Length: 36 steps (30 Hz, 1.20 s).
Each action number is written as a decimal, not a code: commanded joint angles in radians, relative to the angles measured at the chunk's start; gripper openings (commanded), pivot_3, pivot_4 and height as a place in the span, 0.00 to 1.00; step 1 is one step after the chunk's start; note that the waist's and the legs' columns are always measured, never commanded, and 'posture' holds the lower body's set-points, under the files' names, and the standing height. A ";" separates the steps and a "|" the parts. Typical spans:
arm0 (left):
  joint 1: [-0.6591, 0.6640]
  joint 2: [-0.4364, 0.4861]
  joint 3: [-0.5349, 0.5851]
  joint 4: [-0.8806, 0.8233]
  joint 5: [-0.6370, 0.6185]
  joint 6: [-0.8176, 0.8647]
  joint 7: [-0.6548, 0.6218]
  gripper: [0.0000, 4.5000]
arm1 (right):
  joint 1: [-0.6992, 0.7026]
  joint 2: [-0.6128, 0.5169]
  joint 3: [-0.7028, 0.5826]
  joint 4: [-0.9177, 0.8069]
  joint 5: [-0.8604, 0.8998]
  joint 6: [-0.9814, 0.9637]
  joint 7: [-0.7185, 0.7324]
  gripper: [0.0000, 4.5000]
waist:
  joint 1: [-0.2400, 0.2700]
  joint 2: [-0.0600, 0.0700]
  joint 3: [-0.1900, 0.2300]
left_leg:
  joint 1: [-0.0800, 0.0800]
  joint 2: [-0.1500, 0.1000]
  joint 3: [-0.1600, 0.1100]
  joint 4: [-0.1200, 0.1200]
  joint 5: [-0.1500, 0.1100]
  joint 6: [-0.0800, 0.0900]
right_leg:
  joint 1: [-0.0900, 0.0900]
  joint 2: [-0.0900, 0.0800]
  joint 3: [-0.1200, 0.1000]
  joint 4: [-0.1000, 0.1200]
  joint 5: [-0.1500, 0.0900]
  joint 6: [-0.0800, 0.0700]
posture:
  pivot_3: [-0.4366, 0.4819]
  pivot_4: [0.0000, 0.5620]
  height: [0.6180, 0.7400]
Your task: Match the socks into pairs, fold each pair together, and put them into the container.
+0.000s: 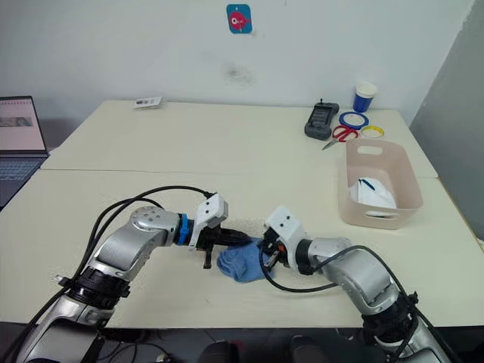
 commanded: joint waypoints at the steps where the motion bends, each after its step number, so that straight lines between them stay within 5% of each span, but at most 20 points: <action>1: 0.004 0.006 -0.027 0.067 0.067 -0.075 -0.006 0.00 | 0.010 -0.033 0.020 -0.010 -0.025 -0.026 0.041 0.01 | 0.001 0.000 0.000 | 0.000 0.000 0.000 0.000 0.000 0.000 | 0.000 0.000 0.000 0.000 0.000 0.000 | 0.48 0.27 0.93; 9: 0.047 0.048 0.023 0.056 0.036 -0.122 -0.071 0.00 | 0.111 -0.138 -0.027 -0.102 -0.034 -0.099 0.105 0.01 | -0.001 0.000 0.000 | 0.001 0.000 0.001 0.000 0.000 0.000 | 0.001 -0.001 0.001 -0.001 0.000 0.000 | 0.48 0.27 0.93; 17: -0.030 0.118 0.060 -0.131 -0.117 -0.031 -0.261 0.00 | 0.034 -0.121 -0.057 -0.140 0.007 -0.101 0.163 0.01 | 0.001 0.000 0.002 | 0.000 0.000 0.000 0.000 0.000 0.000 | 0.000 0.000 -0.001 0.001 0.000 0.000 | 0.48 0.27 0.93; 29: 0.035 0.117 -0.110 0.013 0.149 -0.284 -0.237 0.00 | 0.017 -0.103 0.086 -0.025 -0.091 -0.108 0.192 0.01 | 0.002 0.000 0.001 | 0.000 0.000 0.000 0.000 0.000 0.000 | 0.000 0.000 -0.001 0.000 0.000 0.000 | 0.48 0.27 0.93; 33: 0.036 0.126 -0.095 0.065 0.163 -0.326 -0.236 0.00 | 0.062 -0.158 0.072 -0.055 -0.101 -0.105 0.202 0.01 | 0.002 0.000 0.001 | 0.001 0.000 0.000 0.000 0.000 0.000 | 0.001 0.000 0.000 0.000 0.000 0.000 | 0.48 0.27 0.93; 36: 0.040 0.126 -0.041 -0.002 0.061 -0.249 -0.271 0.00 | 0.088 -0.169 0.034 -0.095 -0.087 -0.116 0.196 0.01 | 0.001 0.000 0.001 | 0.001 0.000 0.000 0.000 0.000 0.000 | 0.001 0.000 0.000 0.001 0.000 0.000 | 0.48 0.27 0.93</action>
